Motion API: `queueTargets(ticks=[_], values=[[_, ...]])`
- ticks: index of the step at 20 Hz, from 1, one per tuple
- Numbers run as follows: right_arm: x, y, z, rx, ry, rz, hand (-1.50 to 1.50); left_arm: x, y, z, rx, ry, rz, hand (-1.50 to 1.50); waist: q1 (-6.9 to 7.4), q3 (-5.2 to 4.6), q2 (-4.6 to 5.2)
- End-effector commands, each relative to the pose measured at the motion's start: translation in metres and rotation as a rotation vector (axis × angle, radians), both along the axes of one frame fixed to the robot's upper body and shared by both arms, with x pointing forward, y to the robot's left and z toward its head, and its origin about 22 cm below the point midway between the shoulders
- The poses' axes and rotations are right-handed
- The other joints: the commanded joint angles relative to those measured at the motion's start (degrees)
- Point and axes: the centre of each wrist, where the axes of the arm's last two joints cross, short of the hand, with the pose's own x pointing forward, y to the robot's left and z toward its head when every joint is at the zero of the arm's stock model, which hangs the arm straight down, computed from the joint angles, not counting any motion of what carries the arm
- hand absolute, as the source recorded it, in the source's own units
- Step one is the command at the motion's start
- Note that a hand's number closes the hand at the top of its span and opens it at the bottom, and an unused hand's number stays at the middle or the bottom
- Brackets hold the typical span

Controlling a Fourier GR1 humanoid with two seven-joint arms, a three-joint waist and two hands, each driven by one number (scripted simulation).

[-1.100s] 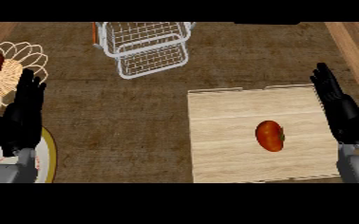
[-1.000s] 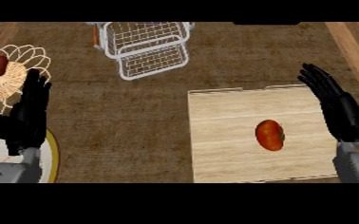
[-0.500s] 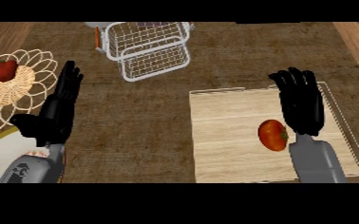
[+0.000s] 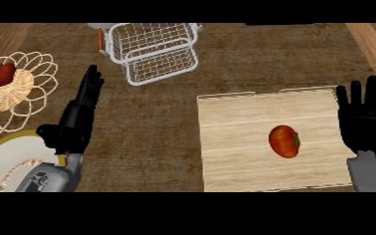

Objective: Pick the tomato from the tray and place it in the tiered basket

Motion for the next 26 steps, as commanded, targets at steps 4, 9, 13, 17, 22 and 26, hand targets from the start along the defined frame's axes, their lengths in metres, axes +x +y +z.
queueTargets(ticks=[4, 9, 13, 17, 22, 26], values=[[-0.026, -0.104, 0.070, -0.339, -0.302, -0.056, -1.50, -0.002, 0.000, -0.007, 0.024, 0.020, 0.042, 0.00, -2.29, -0.28, -0.45], [-0.053, -0.140, 0.139, -0.608, -0.413, -0.205, -1.50, -0.007, -0.010, -0.008, 0.023, 0.027, 0.025, 0.00, -2.14, -0.30, -1.14], [-0.074, -0.143, 0.162, -0.774, -0.460, -0.275, -1.50, -0.002, -0.014, -0.002, 0.024, 0.018, 0.015, 0.00, -1.26, -0.33, -0.82], [-0.094, -0.140, 0.164, -0.866, -0.485, -0.304, -1.50, 0.005, -0.016, 0.011, 0.020, 0.004, 0.024, 0.00, -0.33, -0.31, -0.88], [-0.105, -0.127, 0.162, -0.927, -0.508, -0.316, -1.50, 0.009, -0.021, 0.015, 0.026, 0.001, -0.011, 0.00, 0.42, -0.37, -0.66], [-0.113, -0.126, 0.164, -0.971, -0.510, -0.339, -1.50, 0.001, -0.025, 0.001, 0.009, 0.027, -0.020, 0.00, 1.21, -0.43, -0.57]])
